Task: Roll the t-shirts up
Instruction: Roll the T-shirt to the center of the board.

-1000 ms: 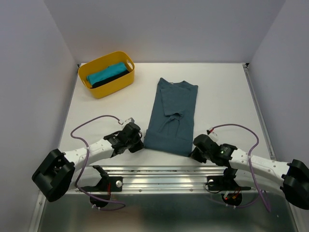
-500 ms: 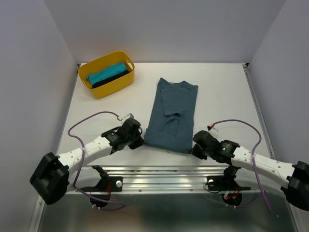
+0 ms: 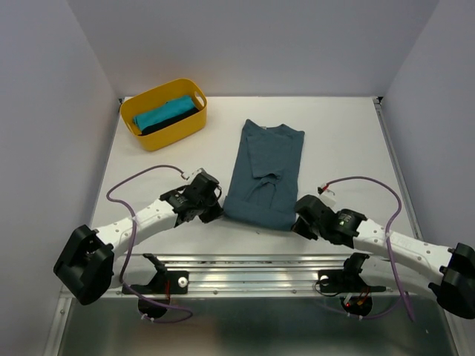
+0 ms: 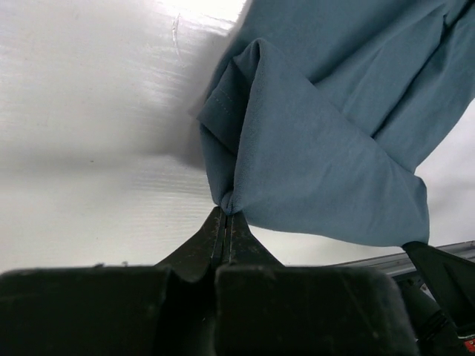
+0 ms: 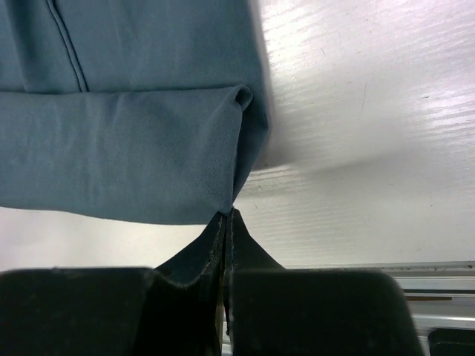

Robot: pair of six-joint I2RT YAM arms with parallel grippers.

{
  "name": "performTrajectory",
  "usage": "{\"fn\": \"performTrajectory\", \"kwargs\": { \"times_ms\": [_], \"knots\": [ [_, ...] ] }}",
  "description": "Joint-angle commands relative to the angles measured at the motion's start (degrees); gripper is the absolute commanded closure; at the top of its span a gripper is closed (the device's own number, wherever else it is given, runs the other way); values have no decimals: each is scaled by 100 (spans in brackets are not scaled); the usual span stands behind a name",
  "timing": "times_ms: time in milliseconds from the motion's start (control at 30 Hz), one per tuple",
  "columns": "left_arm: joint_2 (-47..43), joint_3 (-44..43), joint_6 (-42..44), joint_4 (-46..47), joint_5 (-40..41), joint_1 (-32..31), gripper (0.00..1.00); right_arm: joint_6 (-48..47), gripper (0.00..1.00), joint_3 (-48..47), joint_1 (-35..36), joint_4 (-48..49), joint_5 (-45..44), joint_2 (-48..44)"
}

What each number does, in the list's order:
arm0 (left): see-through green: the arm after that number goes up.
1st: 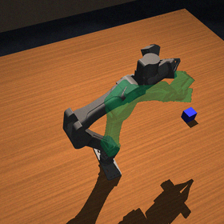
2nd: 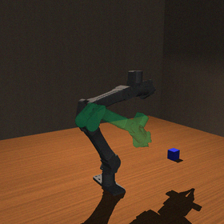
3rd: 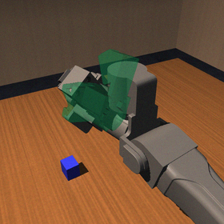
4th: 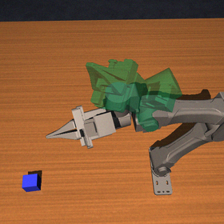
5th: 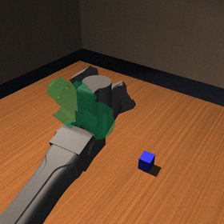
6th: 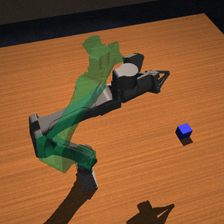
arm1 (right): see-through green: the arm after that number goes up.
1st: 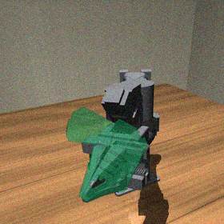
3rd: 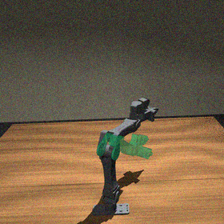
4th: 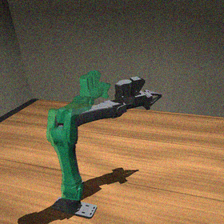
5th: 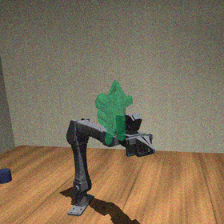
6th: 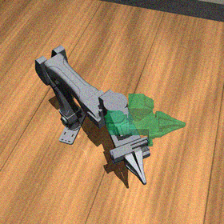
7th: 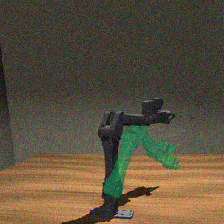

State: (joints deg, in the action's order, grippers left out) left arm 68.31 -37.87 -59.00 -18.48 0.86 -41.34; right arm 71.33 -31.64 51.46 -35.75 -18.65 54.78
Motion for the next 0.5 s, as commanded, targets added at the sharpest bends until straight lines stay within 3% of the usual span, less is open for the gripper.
{"fn": "performTrajectory", "kwargs": {
  "times_ms": [0, 467],
  "knots": [
    [77, -326, 108, -138, -7, 152, 100, -128, 99, -386, 48, -205, -437, 41],
    [735, -1064, 512, -244, -192, 539, 100, -629, 99, -879, -347, -205, -490, 515]
  ]
}}
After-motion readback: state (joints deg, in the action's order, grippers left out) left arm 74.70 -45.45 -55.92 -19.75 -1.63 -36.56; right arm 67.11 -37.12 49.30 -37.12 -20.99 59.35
